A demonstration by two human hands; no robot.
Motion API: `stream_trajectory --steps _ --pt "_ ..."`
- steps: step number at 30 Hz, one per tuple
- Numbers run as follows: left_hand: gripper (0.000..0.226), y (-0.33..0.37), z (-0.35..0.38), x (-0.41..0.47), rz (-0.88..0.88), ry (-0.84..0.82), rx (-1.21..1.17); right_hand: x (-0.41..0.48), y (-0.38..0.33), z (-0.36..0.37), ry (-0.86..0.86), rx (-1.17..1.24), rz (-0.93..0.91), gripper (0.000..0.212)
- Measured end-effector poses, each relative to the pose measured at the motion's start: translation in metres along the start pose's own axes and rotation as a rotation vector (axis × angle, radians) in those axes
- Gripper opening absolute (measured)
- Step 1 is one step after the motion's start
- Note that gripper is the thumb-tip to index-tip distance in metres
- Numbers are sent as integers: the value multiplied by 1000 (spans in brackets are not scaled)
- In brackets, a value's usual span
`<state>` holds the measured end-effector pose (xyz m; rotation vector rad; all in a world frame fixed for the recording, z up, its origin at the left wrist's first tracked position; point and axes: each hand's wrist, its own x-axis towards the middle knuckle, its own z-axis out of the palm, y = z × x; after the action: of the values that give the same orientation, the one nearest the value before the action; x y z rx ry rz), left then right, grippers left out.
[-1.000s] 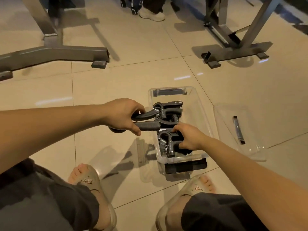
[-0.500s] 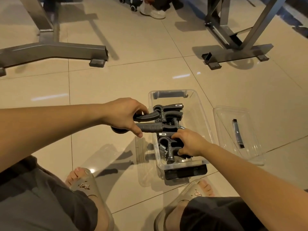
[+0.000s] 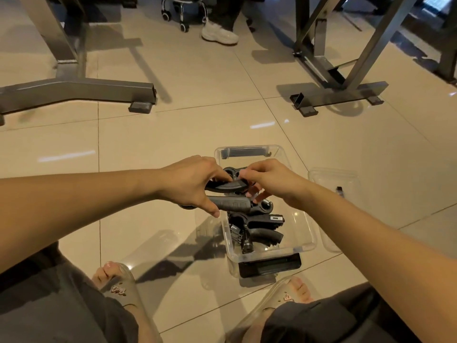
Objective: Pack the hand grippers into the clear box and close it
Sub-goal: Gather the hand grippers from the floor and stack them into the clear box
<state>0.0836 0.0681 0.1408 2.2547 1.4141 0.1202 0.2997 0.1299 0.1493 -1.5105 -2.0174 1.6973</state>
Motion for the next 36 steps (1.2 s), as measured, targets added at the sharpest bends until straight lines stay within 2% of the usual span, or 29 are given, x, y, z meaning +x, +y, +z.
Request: stream_trajectory --steps 4,6,9,11,14,16,19,24,26,29,33,36 --pt "65 3 0 -1 31 -6 -18 -1 6 9 -58 153 69 19" --pt "70 2 2 -1 42 -14 2 -2 8 9 -83 198 74 22" --pt "83 -2 2 0 8 58 50 0 10 2 -43 236 61 21" --pt "98 -8 -1 -1 -116 144 29 4 11 -6 25 286 57 19" --pt "111 -12 -6 -1 -386 248 -162 10 11 -13 156 387 57 14" --pt "99 -11 -3 2 -523 273 -351 13 11 -13 228 430 53 14" --pt "82 -9 -1 7 -626 316 -647 16 9 -11 255 442 53 12" --pt "27 -13 -13 10 -673 436 -963 18 9 -19 281 445 46 10" --pt "15 -16 -15 12 -672 450 -1051 18 9 -22 262 439 36 9" --pt "12 -18 -18 16 -670 481 -1094 19 11 -23 250 310 17 8" --pt "18 -10 -23 15 -568 477 -1007 21 3 -25 332 -133 -138 12" --pt "20 1 -23 15 -477 461 -875 20 -7 -24 394 -168 -153 28"
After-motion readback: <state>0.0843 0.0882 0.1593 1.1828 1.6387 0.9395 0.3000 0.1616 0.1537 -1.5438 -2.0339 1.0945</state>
